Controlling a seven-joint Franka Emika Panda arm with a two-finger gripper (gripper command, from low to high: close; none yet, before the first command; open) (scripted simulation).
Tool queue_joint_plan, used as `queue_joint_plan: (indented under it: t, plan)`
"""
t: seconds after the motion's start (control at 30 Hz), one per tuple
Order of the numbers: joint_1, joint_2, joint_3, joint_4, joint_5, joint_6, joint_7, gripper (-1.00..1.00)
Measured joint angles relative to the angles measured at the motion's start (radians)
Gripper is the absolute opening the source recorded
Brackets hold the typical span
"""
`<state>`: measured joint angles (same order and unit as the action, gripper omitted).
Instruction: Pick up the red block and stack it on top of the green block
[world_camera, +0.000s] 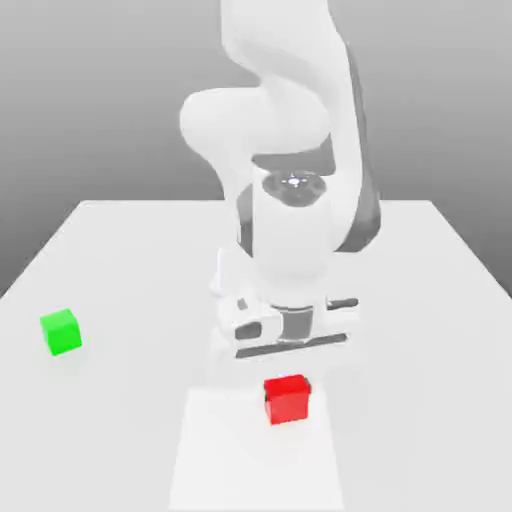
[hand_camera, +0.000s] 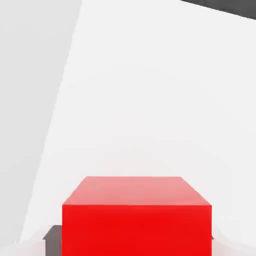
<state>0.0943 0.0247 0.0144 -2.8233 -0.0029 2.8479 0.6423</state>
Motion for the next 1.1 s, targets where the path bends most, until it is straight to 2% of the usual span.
queue_joint_plan:
  t: [0.07, 0.23, 0.7, 0.9, 1.0, 1.03, 1.1]
  plan:
    - [0.004, -0.048, -0.033, -0.005, -0.007, -0.042, 0.035, -1.00]
    - [-0.225, -0.096, -0.147, -0.002, -0.051, -0.087, 0.227, -1.00]
    - [-0.703, -0.175, -0.455, 0.008, -0.141, -0.169, 0.744, -1.00]
    - [-0.693, -0.030, -0.490, 0.019, 0.018, -0.045, 0.670, -1.00]
    - [-0.719, 0.060, -0.436, 0.022, 0.146, 0.029, 0.580, -1.00]
    - [-0.726, 0.076, -0.425, 0.022, 0.170, 0.043, 0.562, 1.00]
    - [-0.726, 0.076, -0.425, 0.022, 0.170, 0.043, 0.562, 1.00]
